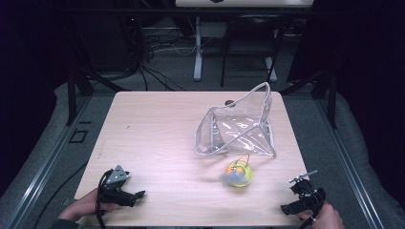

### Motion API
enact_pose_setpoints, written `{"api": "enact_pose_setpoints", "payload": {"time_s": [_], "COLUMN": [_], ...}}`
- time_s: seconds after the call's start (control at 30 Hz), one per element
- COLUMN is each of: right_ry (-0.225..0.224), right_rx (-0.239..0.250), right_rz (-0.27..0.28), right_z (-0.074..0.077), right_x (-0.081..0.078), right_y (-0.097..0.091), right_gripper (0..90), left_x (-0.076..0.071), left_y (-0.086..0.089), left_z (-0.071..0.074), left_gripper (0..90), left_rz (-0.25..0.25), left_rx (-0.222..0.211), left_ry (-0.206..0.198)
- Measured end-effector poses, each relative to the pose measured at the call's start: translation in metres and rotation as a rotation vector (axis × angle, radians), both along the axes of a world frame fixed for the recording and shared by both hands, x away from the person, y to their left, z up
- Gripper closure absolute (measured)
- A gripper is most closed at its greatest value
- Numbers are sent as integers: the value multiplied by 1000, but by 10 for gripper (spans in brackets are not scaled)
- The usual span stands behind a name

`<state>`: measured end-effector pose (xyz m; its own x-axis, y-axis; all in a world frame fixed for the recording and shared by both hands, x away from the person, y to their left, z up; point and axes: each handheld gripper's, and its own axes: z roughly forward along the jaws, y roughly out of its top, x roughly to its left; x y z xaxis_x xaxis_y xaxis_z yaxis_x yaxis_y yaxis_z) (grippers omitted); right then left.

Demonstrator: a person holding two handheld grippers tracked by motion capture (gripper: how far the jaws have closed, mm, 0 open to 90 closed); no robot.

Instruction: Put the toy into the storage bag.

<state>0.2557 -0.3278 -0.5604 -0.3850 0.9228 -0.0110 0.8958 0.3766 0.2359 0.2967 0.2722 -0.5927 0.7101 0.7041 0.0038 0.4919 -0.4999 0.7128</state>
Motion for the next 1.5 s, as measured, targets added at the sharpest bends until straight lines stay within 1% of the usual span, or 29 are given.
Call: {"api": "enact_pose_setpoints", "payload": {"time_s": [0.07,0.1,0.2,0.23,0.33,0.37,0.5,0.53,0.57,0.6,0.63,0.7,0.77,0.83,0.87,0.9,0.93,0.97,1.0,1.07,1.13,1.27,1.3,1.33,1.37,1.43,1.47,1.5], "right_ry": [-1,-3,-12,-5,14,22,50,59,69,69,80,81,92,104,112,104,118,118,119,107,106,107,85,99,99,90,90,82], "right_rx": [0,11,8,16,7,-10,-22,-18,-31,-31,-25,-30,2,44,44,55,35,35,32,46,25,18,43,21,21,28,28,40], "right_rz": [0,-2,-2,4,24,38,86,91,99,99,102,95,58,24,15,-17,4,4,-2,-4,5,30,16,44,44,53,53,57], "right_z": [0,0,-1,-1,0,1,1,1,2,2,1,1,2,4,6,8,12,12,15,24,30,38,39,43,43,51,51,56], "right_x": [0,0,0,1,4,5,9,9,10,10,12,14,17,20,22,24,27,27,28,34,38,45,45,48,48,51,51,53], "right_y": [0,0,0,0,1,2,6,6,7,7,8,7,6,4,4,6,6,6,7,12,17,29,33,34,34,40,40,42], "right_gripper": [0,0,0,0,0,0,0,0,0,0,0,0,0,0,0,0,0,0,0,0,0,0,0,0,0,1,1,1], "left_x": [0,0,0,0,0,0,0,0,0,0,0,0,0,0,0,0,0,0,0,0,0,0,0,0,0,0,0,0], "left_y": [0,0,0,0,0,0,0,0,0,0,0,0,0,0,0,0,0,0,0,0,0,0,0,0,0,0,0,0], "left_z": [0,0,0,0,0,0,0,0,0,0,0,0,0,0,0,0,0,0,0,0,0,0,0,0,0,0,0,0], "left_gripper": [0,0,0,0,0,0,0,0,0,0,0,0,0,0,0,0,0,0,0,0,0,0,0,0,0,0,0,0], "left_rz": [0,0,0,0,0,0,0,-1,-1,-1,0,0,0,0,0,0,0,0,-1,-1,0,-1,0,0,0,0,0,0], "left_rx": [0,0,0,0,0,0,0,1,1,1,1,0,0,1,0,0,0,0,0,0,0,1,0,0,0,0,0,0], "left_ry": [0,0,0,0,0,0,1,1,0,0,0,1,1,1,0,0,1,1,0,0,0,0,0,0,0,1,1,0]}}
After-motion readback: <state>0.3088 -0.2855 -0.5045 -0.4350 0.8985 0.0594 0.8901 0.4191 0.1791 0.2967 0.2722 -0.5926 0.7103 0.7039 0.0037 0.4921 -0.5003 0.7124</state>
